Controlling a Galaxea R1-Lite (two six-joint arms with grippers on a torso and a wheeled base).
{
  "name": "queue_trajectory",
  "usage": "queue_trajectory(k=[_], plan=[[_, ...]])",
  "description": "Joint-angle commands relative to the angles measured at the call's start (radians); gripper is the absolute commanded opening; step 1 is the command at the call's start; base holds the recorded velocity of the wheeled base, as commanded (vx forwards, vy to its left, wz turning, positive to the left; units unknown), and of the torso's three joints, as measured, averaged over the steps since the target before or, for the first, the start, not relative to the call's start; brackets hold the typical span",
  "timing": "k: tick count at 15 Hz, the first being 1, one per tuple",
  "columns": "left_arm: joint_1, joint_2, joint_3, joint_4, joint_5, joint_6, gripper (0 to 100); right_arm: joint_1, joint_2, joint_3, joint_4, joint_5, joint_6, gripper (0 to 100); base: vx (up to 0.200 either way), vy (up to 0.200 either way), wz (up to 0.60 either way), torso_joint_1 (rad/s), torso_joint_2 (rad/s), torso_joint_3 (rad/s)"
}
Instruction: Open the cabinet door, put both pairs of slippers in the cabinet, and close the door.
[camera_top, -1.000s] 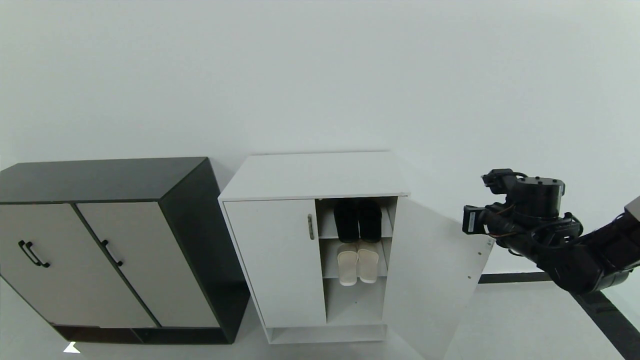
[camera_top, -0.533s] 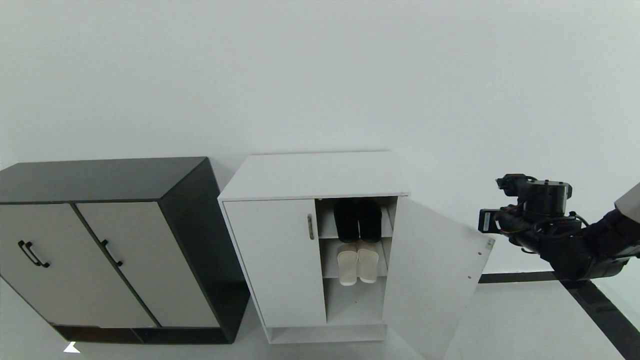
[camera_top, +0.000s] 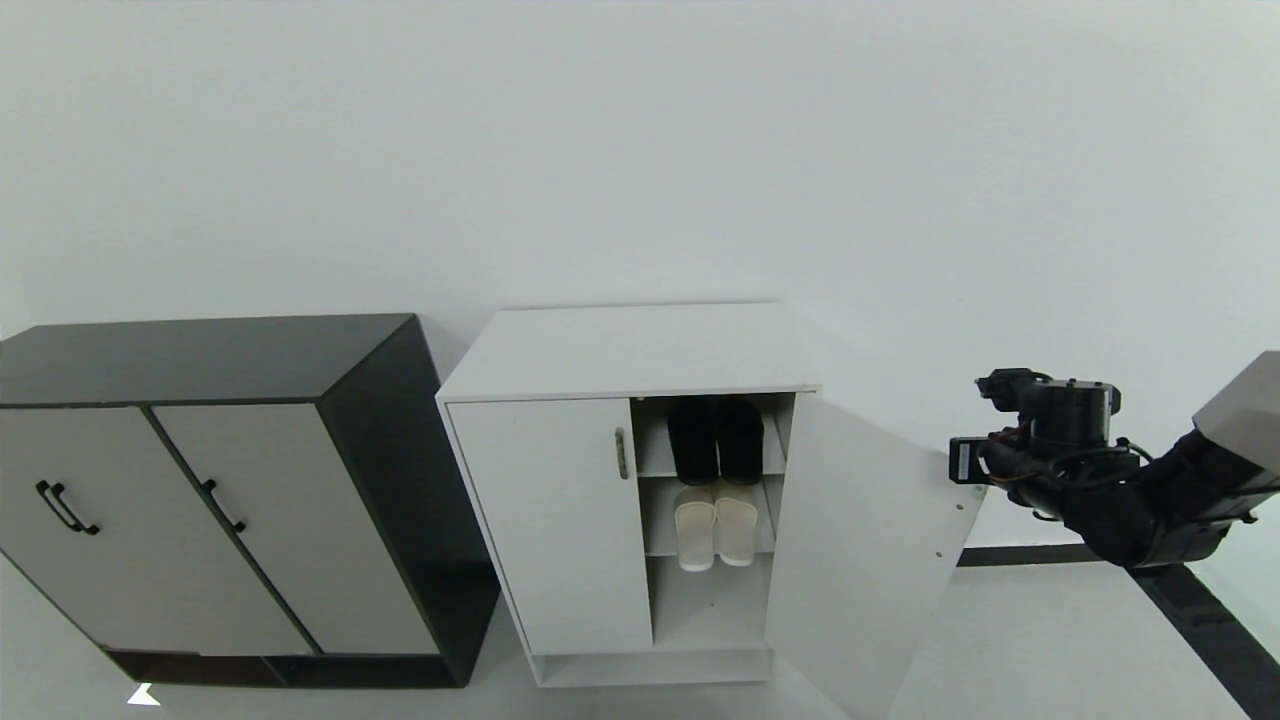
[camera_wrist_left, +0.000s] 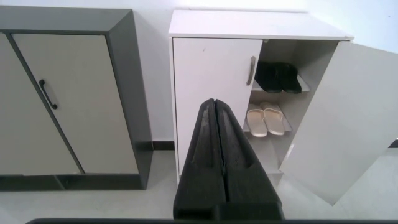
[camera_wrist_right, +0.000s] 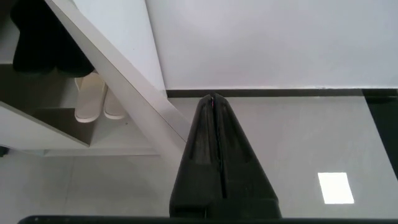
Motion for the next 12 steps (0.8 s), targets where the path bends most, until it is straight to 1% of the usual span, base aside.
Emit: queue_trajectory(k=[1, 11, 12], plan=[[0.0, 0.001, 0.0, 0.0, 0.001, -0.001, 0, 0.0, 0.005, 0.0, -0.001, 0.0, 0.0, 0, 0.0, 0.0, 0.0, 0.0, 0.0, 0.0], [0.0, 0.001, 0.0, 0.0, 0.001, -0.001, 0, 0.007, 0.025, 0.012, -0.001, -0.002, -0.003, 0, 0.0, 0.0, 0.0, 0.0, 0.0, 0.0], [0.0, 0.001, 0.0, 0.0, 0.001, -0.001, 0, 0.01, 0.023, 0.017, -0.001, -0.003, -0.023, 0, 0.0, 0.0, 0.0, 0.0, 0.0, 0.0]])
